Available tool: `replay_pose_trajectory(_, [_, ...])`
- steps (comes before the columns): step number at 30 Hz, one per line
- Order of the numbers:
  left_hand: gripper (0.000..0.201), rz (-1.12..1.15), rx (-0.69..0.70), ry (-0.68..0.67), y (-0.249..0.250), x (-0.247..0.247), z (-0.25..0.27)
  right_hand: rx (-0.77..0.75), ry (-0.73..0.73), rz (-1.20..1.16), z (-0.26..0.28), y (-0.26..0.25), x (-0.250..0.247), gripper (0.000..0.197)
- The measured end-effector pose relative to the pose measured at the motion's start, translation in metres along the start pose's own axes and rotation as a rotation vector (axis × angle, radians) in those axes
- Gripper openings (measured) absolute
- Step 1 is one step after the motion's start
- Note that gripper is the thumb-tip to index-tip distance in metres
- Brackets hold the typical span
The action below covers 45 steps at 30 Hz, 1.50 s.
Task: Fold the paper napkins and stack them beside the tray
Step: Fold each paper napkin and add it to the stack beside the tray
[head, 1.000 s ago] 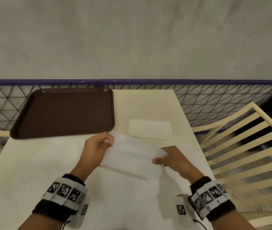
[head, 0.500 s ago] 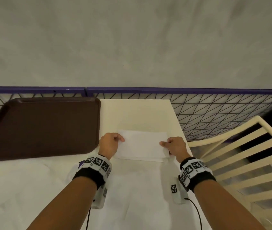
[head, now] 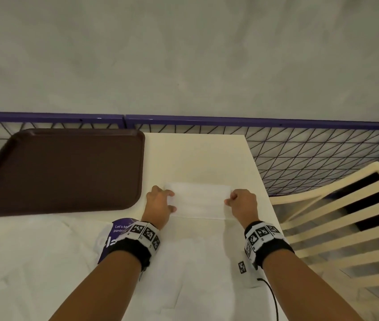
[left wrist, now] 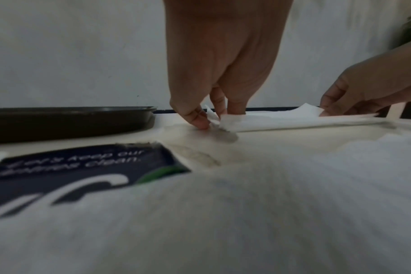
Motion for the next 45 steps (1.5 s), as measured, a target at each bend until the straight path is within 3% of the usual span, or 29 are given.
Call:
replay_pose_trajectory(2, [0.041,-0.125,0.028,0.003,0.002,-0.002,0.008,-0.036,0.046,0.107,0.007,-0.001,0.001,0.015])
replay_pose_trajectory(6, [0.045,-0.367,0.083,0.027,-0.003,-0.016,0.039,-0.142,0.141,0.422,0.022,-0.003,-0.001,0.036])
replay_pose_trajectory(11, [0.024,-0.102,0.064,0.273,-0.047,-0.074,0.103,-0.067,0.257,0.092,0.056,0.004,-0.027,0.058])
replay_pose_trajectory(16, [0.029,-0.026,-0.072,0.434,-0.156,-0.156,0.186,-0.201,0.309,-0.189,0.163,-0.007,-0.049,0.087])
replay_pose_trajectory(19, [0.027,-0.021,-0.221,0.331,-0.223,-0.187,0.212,-0.167,0.303,-0.195,0.222,-0.007,-0.04,0.091])
replay_pose_trajectory(23, [0.057,-0.145,-0.301,0.014,-0.268,-0.193,0.209,-0.158,0.193,-0.252,0.275,-0.012,-0.01,0.103])
replay_pose_trajectory(25, [0.06,-0.2,-0.3,-0.066,-0.27,-0.19,0.205,-0.18,0.152,-0.258,0.296,-0.022,0.007,0.095])
replay_pose_trajectory(28, [0.055,-0.227,-0.332,-0.113,-0.271,-0.188,0.2,-0.216,0.091,-0.281,0.32,-0.038,0.026,0.052])
replay_pose_trajectory(30, [0.053,-0.263,-0.307,-0.127,-0.271,-0.187,0.197,-0.24,0.036,-0.275,0.333,-0.05,0.037,0.043])
replay_pose_trajectory(32, [0.051,-0.297,-0.258,-0.098,-0.267,-0.188,0.197,-0.273,-0.01,-0.248,0.346,-0.061,0.045,0.04])
replay_pose_trajectory(35, [0.046,-0.223,-0.203,0.03,-0.258,-0.19,0.205,-0.321,-0.079,-0.233,0.361,-0.072,0.056,0.015])
replay_pose_trajectory(38, [0.028,-0.059,-0.15,0.18,-0.252,-0.196,0.215,-0.366,-0.16,-0.212,0.373,-0.08,0.065,0.021])
replay_pose_trajectory(40, [0.016,-0.021,-0.135,0.218,-0.25,-0.199,0.216,-0.365,-0.195,-0.204,0.379,-0.083,0.068,0.04])
replay_pose_trajectory(45, [0.014,0.125,-0.085,0.259,-0.241,-0.212,0.217,-0.389,-0.24,-0.144,0.393,-0.1,0.072,0.049])
Point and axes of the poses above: each hand's wrist, its own z-axis away from the middle knuckle, its own x-axis out of the palm, y = z × x, the point moved 5 cm from there along -z, towards the middle knuckle
